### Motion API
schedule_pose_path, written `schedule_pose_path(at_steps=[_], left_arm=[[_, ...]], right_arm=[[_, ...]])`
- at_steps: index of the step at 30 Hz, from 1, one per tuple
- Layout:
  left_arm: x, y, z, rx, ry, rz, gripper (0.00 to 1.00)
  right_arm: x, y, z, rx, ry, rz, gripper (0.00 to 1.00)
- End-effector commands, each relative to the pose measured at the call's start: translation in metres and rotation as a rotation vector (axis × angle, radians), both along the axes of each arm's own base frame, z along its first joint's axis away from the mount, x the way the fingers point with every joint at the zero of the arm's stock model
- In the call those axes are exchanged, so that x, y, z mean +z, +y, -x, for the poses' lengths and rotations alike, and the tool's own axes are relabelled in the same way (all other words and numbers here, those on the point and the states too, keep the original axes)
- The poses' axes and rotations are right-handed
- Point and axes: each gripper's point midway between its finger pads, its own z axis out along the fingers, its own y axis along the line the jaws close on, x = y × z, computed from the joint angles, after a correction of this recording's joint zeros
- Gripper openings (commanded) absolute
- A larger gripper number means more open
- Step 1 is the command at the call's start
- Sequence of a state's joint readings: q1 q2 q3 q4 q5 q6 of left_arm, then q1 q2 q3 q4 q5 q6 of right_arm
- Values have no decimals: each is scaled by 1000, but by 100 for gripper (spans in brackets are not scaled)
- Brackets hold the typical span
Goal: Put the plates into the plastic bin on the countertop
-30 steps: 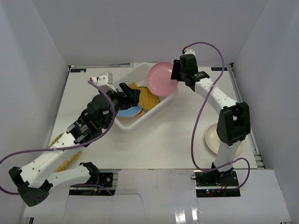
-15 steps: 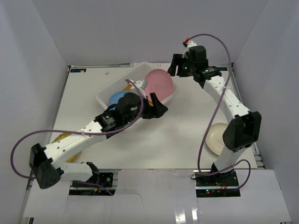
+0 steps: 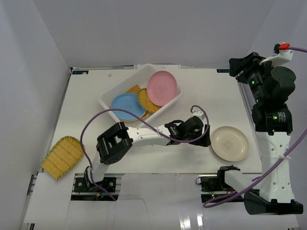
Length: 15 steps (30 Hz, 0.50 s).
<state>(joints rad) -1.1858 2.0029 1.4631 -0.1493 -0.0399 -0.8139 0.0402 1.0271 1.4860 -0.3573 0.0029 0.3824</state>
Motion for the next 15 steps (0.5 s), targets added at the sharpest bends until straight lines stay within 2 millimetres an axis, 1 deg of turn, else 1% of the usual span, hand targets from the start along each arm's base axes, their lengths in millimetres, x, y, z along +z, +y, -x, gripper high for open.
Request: schedule_pose_path(at_steps=[1,2,3,4,5,6,7,8,9,10,11,12,13,14,15], left_arm=[[4,-38,3,-10,-17,34,81],[-6,-43,0,-7,-18,15,81],[-20,-42,-5,16,-22,-38,80],[-30,-45,-10,28,-31,-65,81],[-47,-55,-16,34,-33,-91,80],[-62,-52,-18,37,-31,-142,80],[-71,-54,-23,49,-45,-163,78],[-87,-58,-26,52,-42,-193,72],[-96,-58,-27,55,-40,-209,65],[-107,-57,-30,65,-44,-229,54],[-109,-56,-29,68,-40,-232,26],[-108,-56,-28,73,-33,-228,11],[-103,-56,-27,75,-31,-215,1],[-83,-57,-27,76,-48,-170,0],[-67,-59,-27,74,-65,-133,0]], right_arm=[[-27,13,-1,78,64,-4,60],[-28,19,2,111,66,-5,60],[-29,22,7,131,63,-4,60],[-30,25,9,148,63,-4,61],[-31,28,12,164,63,-5,61],[-31,31,14,180,61,-6,61],[-34,31,16,184,63,-5,61],[-33,31,20,187,56,-3,61],[-34,32,21,191,55,-3,61],[-35,33,22,197,51,-3,61],[-35,35,25,213,46,-6,61],[-32,37,29,222,34,-7,61],[-27,37,32,222,21,-3,61],[-24,35,34,210,13,0,61],[-17,32,39,194,-8,4,61]])
